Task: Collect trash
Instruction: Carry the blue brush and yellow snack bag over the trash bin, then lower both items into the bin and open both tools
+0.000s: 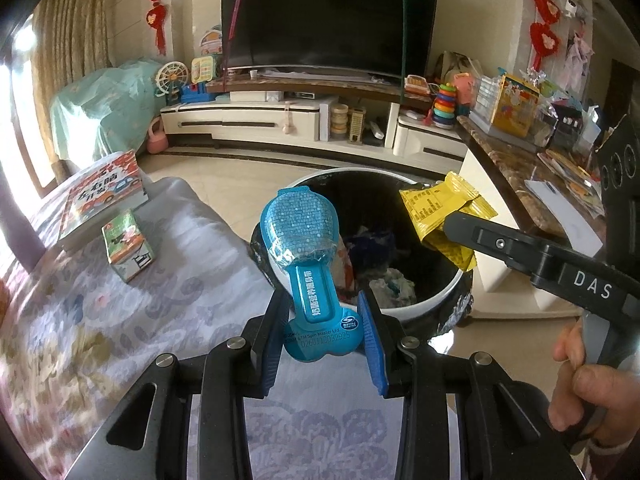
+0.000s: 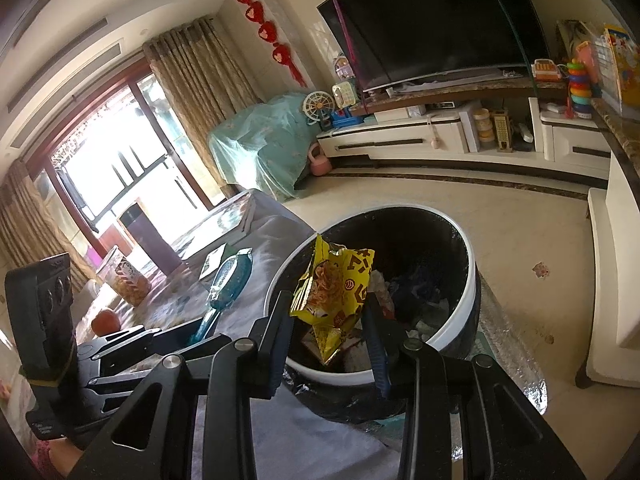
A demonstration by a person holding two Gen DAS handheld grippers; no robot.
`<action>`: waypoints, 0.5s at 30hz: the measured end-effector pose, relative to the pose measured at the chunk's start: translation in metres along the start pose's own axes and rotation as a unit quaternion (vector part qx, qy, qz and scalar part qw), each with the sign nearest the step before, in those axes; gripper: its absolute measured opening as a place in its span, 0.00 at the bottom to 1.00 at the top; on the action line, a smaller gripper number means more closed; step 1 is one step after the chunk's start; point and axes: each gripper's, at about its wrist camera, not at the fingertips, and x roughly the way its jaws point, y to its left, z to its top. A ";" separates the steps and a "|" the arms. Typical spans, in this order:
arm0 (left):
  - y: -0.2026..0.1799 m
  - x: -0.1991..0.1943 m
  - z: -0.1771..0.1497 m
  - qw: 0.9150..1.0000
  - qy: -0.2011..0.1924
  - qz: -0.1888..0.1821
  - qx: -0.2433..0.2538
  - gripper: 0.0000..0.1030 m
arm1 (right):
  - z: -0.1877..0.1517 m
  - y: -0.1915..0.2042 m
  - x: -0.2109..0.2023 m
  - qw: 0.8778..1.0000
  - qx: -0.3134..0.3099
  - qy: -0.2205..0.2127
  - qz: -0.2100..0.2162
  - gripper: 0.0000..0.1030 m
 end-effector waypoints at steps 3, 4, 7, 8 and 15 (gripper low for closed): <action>-0.002 0.004 0.002 1.000 0.002 0.000 0.004 0.33 | 0.003 -0.003 0.002 1.000 0.002 0.000 -0.002 0.34; -0.003 0.006 0.004 1.000 0.003 -0.001 0.006 0.33 | 0.003 -0.003 0.002 1.000 0.002 0.001 -0.002 0.34; -0.005 0.010 0.007 1.000 0.005 0.000 0.010 0.33 | 0.006 -0.006 0.003 1.000 0.002 0.000 -0.005 0.34; -0.005 0.011 0.008 1.000 0.005 0.000 0.010 0.33 | 0.006 -0.007 0.003 1.000 0.002 0.000 -0.006 0.34; -0.006 0.019 0.015 1.000 0.009 0.000 0.012 0.33 | 0.011 -0.011 0.006 1.000 0.003 0.003 -0.007 0.34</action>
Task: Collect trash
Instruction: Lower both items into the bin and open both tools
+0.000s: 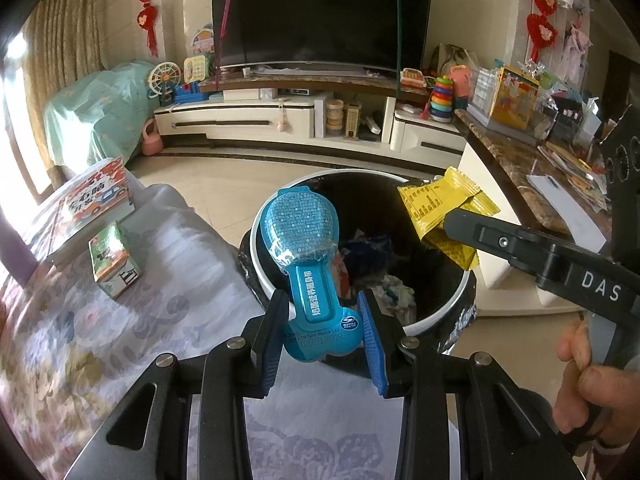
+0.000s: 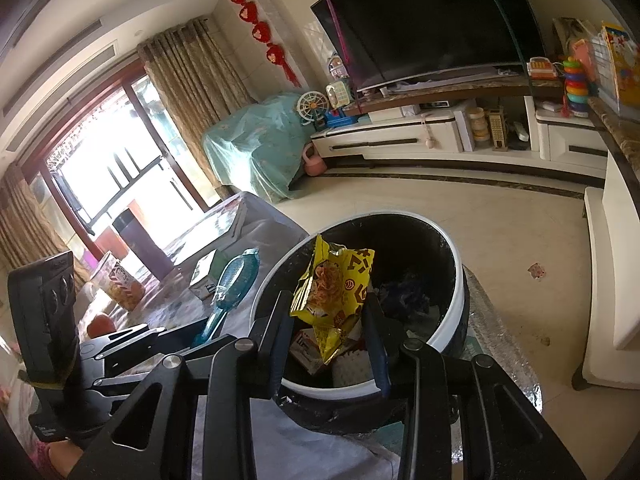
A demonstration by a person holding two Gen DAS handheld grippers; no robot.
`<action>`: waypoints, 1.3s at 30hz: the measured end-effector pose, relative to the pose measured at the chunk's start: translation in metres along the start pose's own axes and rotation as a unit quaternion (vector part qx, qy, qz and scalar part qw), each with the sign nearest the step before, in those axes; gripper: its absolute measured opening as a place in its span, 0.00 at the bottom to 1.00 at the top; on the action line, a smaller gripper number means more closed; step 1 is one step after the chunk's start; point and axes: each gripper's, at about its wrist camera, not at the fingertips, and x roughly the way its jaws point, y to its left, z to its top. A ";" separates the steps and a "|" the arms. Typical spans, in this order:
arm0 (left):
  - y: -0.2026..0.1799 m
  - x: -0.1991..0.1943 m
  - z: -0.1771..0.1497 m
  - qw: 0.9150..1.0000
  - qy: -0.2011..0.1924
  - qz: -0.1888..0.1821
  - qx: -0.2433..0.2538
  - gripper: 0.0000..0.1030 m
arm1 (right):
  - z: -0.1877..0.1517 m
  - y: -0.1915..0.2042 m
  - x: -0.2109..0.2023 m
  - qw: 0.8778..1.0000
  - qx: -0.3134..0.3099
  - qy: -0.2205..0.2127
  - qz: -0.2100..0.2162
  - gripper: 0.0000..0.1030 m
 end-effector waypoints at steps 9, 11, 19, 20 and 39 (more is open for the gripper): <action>-0.005 0.010 0.011 1.000 0.003 0.001 0.007 0.33 | 0.005 -0.003 0.006 1.000 -0.001 0.005 -0.004 0.34; -0.005 0.013 0.013 1.000 0.006 -0.001 0.006 0.33 | 0.006 -0.004 0.007 1.000 0.000 0.006 -0.006 0.34; -0.009 0.023 0.021 1.000 0.013 -0.001 0.009 0.33 | 0.011 -0.008 0.011 1.000 0.001 0.010 -0.012 0.34; -0.010 0.024 0.022 1.000 0.014 -0.001 0.010 0.33 | 0.011 -0.008 0.011 1.000 0.001 0.011 -0.012 0.34; -0.015 0.040 0.036 0.999 0.030 -0.001 0.015 0.33 | 0.018 -0.020 0.023 0.999 0.021 0.026 -0.014 0.34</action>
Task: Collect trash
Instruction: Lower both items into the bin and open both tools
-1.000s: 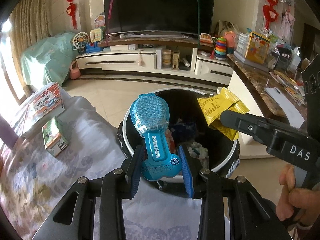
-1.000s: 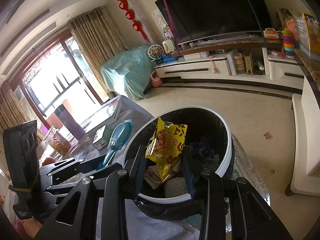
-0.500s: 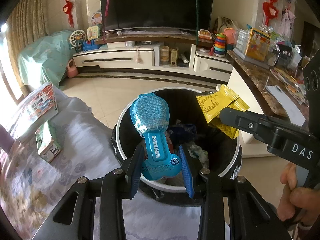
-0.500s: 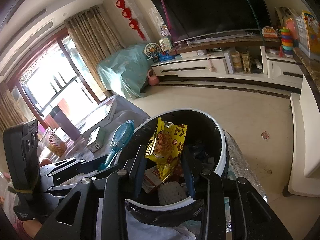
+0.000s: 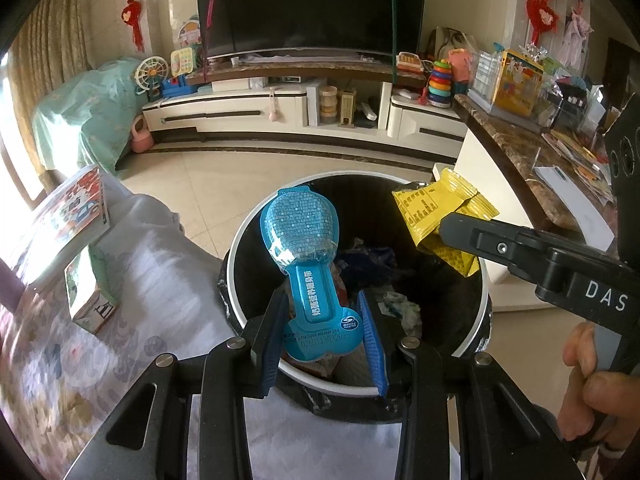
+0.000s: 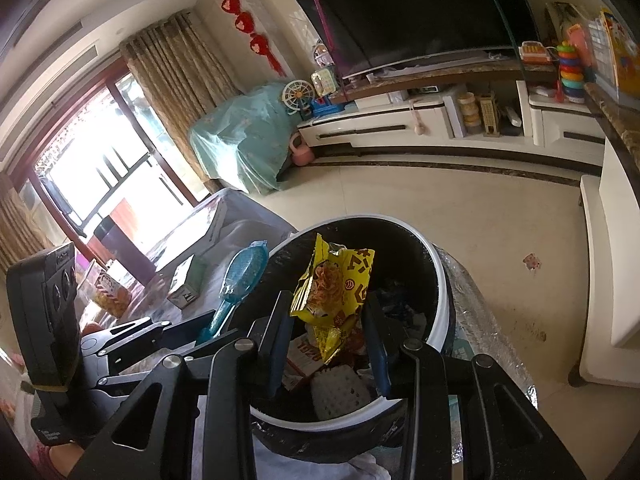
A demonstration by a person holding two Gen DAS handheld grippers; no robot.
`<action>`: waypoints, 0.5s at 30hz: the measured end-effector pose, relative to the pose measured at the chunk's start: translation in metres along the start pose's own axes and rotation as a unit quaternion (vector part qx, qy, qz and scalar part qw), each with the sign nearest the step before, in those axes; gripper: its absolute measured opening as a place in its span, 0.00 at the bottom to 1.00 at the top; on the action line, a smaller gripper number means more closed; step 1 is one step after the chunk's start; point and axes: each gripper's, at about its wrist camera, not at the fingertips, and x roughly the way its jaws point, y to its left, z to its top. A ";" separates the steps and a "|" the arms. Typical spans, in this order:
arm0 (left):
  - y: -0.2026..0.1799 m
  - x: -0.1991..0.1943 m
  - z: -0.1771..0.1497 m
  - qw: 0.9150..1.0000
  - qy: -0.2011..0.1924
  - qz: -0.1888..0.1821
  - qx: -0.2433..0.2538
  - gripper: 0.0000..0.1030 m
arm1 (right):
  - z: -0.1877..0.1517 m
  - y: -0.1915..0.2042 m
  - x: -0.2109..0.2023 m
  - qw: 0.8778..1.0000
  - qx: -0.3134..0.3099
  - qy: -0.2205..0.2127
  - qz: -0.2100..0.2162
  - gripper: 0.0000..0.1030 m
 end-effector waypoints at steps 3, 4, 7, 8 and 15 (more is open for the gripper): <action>0.000 0.003 0.004 1.000 0.004 -0.002 0.003 0.33 | 0.002 -0.001 0.002 1.000 0.001 0.003 0.000 0.34; 0.000 0.004 0.004 1.000 0.006 -0.002 0.005 0.33 | 0.001 -0.001 0.001 1.000 0.001 0.003 0.000 0.34; 0.002 0.005 0.007 1.000 0.008 -0.001 0.008 0.33 | 0.003 0.000 0.003 1.000 0.001 0.005 -0.001 0.34; 0.002 0.006 0.007 1.000 0.009 -0.002 0.008 0.33 | 0.003 0.000 0.003 1.000 0.001 0.006 -0.001 0.34; 0.003 0.008 0.010 1.000 0.016 -0.005 0.008 0.33 | 0.005 -0.002 0.009 1.000 0.007 0.015 0.000 0.34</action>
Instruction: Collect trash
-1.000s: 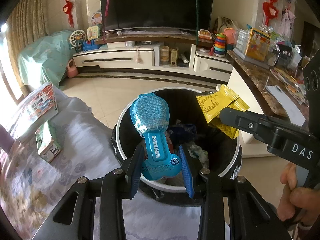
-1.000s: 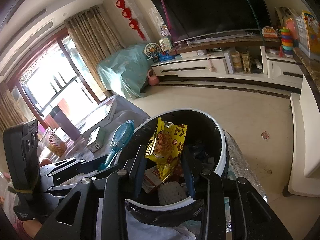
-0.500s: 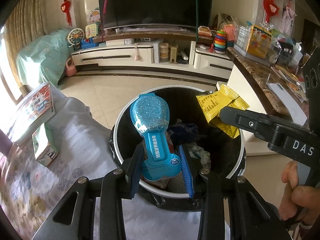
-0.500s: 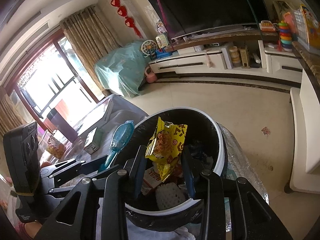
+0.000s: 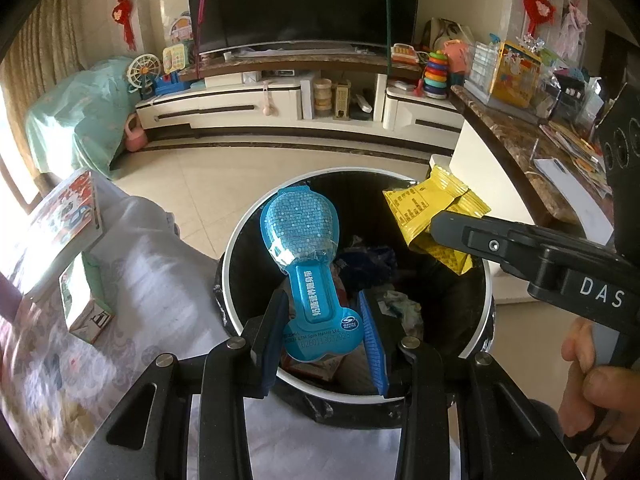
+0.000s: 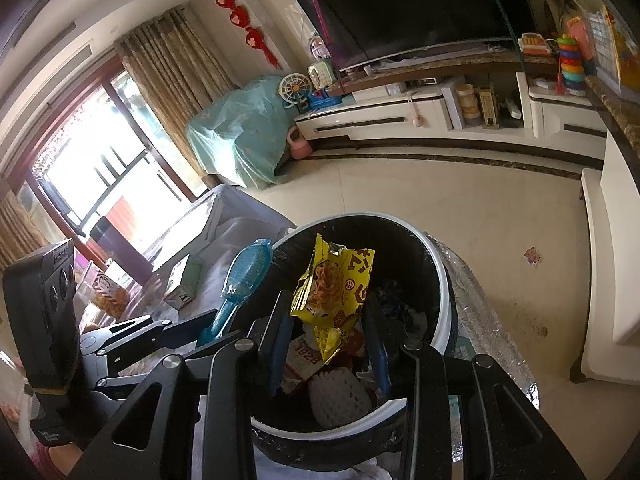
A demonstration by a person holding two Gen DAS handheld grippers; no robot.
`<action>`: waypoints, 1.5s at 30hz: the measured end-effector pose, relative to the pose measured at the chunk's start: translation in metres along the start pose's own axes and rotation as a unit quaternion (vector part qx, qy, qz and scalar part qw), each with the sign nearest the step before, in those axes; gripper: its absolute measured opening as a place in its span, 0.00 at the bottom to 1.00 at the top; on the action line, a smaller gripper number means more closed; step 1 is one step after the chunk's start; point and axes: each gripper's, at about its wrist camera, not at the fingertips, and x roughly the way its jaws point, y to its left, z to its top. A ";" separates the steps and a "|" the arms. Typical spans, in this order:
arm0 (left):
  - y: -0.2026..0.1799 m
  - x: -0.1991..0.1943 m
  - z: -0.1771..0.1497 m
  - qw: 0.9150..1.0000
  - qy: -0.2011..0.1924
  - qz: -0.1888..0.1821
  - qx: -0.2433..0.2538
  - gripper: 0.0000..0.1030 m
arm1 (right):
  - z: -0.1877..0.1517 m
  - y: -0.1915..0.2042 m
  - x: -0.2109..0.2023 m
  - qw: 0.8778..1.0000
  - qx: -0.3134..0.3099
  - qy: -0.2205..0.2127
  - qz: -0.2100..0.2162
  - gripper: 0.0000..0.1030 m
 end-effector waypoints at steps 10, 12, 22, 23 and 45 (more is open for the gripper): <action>-0.001 -0.003 0.003 1.000 0.011 -0.011 0.003 0.35 | 0.003 -0.001 -0.001 1.000 0.007 0.000 0.003 0.41; -0.002 -0.007 0.003 1.000 0.008 -0.007 0.007 0.38 | 0.004 -0.002 -0.001 1.000 0.016 0.000 0.009 0.48; 0.016 -0.041 -0.019 0.999 -0.018 -0.003 -0.035 0.47 | 0.001 0.006 -0.021 1.000 0.018 -0.023 0.008 0.62; 0.018 -0.046 -0.023 0.999 -0.022 -0.004 -0.040 0.50 | 0.000 0.007 -0.024 0.999 0.019 -0.026 0.009 0.64; 0.038 -0.179 -0.194 0.972 -0.158 0.014 -0.172 0.75 | -0.109 0.095 -0.095 0.989 -0.078 -0.116 -0.056 0.93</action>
